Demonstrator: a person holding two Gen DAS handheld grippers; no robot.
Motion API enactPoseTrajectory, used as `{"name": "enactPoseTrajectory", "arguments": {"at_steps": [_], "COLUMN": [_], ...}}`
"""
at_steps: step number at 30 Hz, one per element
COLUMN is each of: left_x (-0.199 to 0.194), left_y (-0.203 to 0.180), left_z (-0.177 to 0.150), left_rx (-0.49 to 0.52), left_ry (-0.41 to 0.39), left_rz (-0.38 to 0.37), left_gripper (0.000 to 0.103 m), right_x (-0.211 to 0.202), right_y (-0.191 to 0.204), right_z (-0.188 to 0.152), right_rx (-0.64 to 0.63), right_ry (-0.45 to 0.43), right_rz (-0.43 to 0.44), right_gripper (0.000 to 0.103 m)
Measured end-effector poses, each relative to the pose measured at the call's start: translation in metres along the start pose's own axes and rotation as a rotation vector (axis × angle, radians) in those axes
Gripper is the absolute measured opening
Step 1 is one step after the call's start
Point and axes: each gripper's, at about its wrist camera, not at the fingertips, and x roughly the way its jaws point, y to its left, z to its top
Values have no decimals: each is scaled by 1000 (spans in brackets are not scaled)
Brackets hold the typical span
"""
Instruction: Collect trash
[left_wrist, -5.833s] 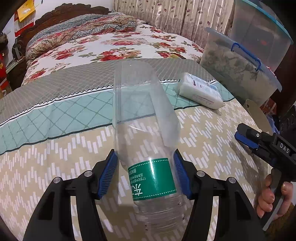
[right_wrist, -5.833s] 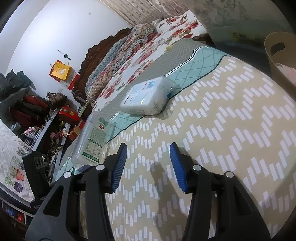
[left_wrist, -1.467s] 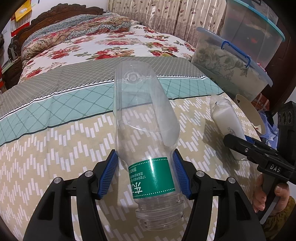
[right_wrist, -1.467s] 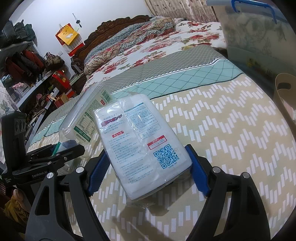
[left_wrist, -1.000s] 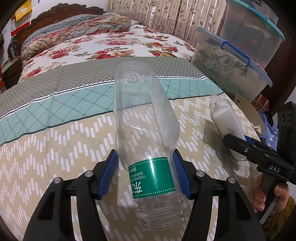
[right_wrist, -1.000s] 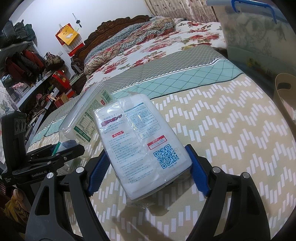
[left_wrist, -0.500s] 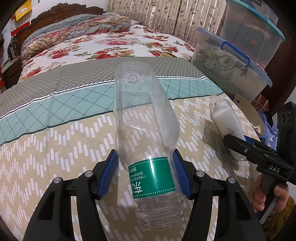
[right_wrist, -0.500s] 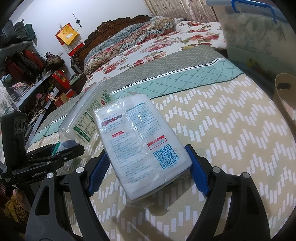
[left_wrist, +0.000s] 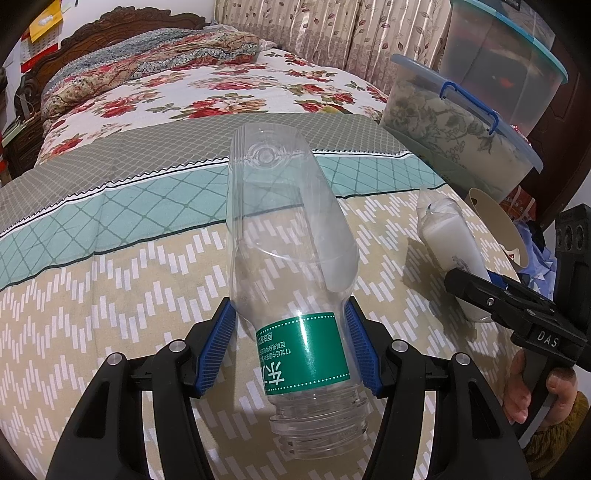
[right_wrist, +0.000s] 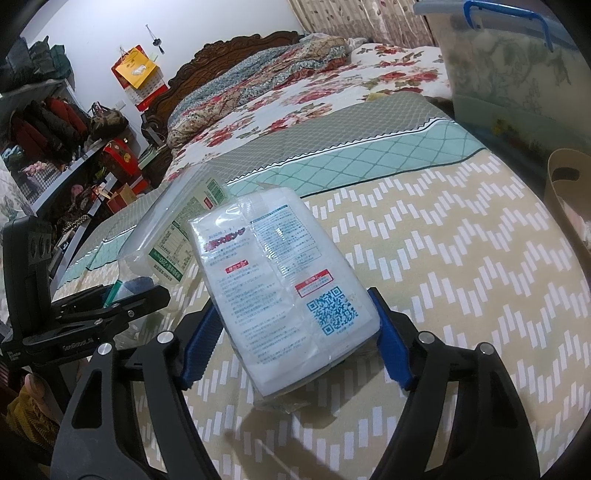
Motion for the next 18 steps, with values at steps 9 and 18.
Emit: {"name": "enactPoseTrajectory", "arguments": {"at_steps": [9, 18], "left_x": [0, -1], "left_y": [0, 1], "left_z": [0, 0], "left_rx": [-2, -2], "left_ry": [0, 0], "left_rz": [-2, -3], "left_gripper": [57, 57], "right_x": [-8, -10], "right_y": [6, 6], "right_z": [-12, -13], "right_rx": [9, 17], "right_ry": [-14, -14], "right_rz": [16, 17], "right_gripper": [75, 75]}}
